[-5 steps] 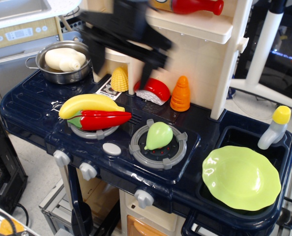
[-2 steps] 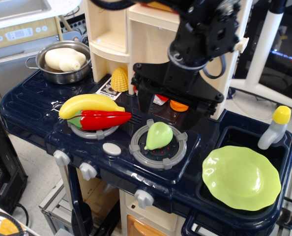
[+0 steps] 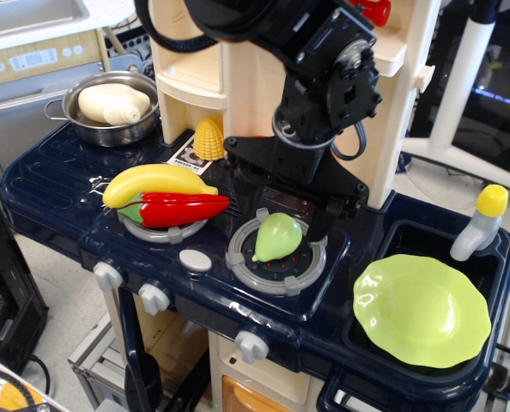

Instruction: Put pear on plate

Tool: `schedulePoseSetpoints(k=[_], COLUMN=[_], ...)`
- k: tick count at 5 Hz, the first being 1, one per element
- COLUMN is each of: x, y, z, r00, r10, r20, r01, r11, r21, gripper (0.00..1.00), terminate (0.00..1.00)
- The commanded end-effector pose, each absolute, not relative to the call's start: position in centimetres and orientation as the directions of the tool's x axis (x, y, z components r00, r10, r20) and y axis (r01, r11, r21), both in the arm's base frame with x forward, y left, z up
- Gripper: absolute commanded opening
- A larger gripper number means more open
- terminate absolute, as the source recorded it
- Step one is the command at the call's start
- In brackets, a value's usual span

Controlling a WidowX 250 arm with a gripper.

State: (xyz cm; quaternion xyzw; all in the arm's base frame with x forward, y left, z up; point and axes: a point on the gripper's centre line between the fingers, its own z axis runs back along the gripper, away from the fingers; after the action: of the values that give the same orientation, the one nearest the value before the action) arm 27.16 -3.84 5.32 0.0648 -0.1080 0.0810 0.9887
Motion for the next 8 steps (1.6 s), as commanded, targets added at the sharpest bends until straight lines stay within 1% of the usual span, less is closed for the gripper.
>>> schedulePoseSetpoints(k=[1, 2, 3, 4, 5, 6, 7, 8], x=[27.7, 27.5, 27.8, 28.5, 29.2, 29.6, 29.7, 29.2], y=[-3.8, -4.0, -5.8, -8.5, -11.3, -12.9, -13.7, -13.7], z=[3.8, 3.5, 4.8, 6.5, 6.4, 5.0, 5.1, 5.2], r00=[0.954, 0.944, 0.934, 0.925, 0.889, 0.854, 0.858, 0.843], r10=[0.174, 0.200, 0.259, 0.305, 0.402, 0.457, 0.454, 0.467], r20=[0.245, 0.261, 0.247, 0.226, 0.217, 0.246, 0.242, 0.269], r01=[-0.195, -0.221, -0.275, -0.323, -0.412, -0.467, -0.468, -0.471], r11=[0.979, 0.974, 0.961, 0.945, 0.911, 0.884, 0.884, 0.881], r21=[0.066, 0.055, 0.031, 0.048, -0.002, -0.022, 0.002, -0.053], gripper=[1.00, 0.00, 0.00, 0.00, 0.00, 0.00, 0.00, 1.00], terminate=[0.00, 0.00, 0.00, 0.00, 0.00, 0.00, 0.00, 0.00])
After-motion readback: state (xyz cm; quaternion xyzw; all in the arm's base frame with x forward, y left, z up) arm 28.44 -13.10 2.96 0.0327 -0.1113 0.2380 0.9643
